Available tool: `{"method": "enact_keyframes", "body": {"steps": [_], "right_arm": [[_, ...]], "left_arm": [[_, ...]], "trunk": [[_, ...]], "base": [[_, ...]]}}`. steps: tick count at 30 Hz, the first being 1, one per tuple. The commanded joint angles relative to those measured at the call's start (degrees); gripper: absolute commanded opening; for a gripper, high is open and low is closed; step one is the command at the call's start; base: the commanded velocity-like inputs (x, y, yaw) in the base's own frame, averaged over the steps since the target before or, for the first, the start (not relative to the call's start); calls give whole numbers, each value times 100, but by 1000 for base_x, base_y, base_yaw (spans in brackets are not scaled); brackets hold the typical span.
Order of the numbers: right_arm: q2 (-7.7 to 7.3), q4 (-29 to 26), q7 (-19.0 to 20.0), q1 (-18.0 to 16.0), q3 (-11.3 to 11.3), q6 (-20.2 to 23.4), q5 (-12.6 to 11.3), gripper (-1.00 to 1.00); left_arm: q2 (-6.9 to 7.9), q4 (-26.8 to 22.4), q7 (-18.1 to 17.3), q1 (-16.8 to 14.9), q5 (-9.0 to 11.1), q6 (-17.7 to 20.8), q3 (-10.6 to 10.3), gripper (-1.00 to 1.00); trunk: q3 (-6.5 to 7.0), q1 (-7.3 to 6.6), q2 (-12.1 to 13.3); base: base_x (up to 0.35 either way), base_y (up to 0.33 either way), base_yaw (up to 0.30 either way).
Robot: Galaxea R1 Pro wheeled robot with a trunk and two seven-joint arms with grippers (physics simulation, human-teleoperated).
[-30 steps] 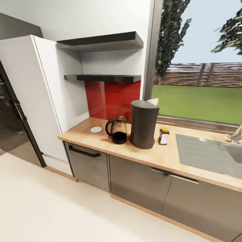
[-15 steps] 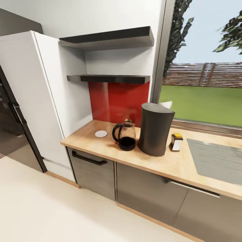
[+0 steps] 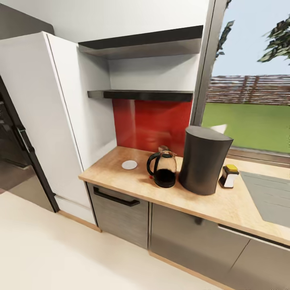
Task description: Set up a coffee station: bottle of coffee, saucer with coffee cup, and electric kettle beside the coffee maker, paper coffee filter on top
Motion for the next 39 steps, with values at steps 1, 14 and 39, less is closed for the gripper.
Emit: {"method": "enact_keyframes", "body": {"steps": [1,14,39], "right_arm": [[2,10,-14,-7,49,-23,-58,100],[0,10,-11,-7,49,-23,-57,100],[0,10,-11,-7,49,-23,-57,100]], "left_arm": [[-4,-12,5,3,28,-9,-1,100],[-29,44,-146,4,15,-587,-66,100],[211,55,-692,31,-15,-517,2,100]], "trunk": [[-11,4,-12],[-11,4,-12],[-11,4,-12]], "base": [[39,330,-143],[6,337,-258],[110,333,-278]]}}
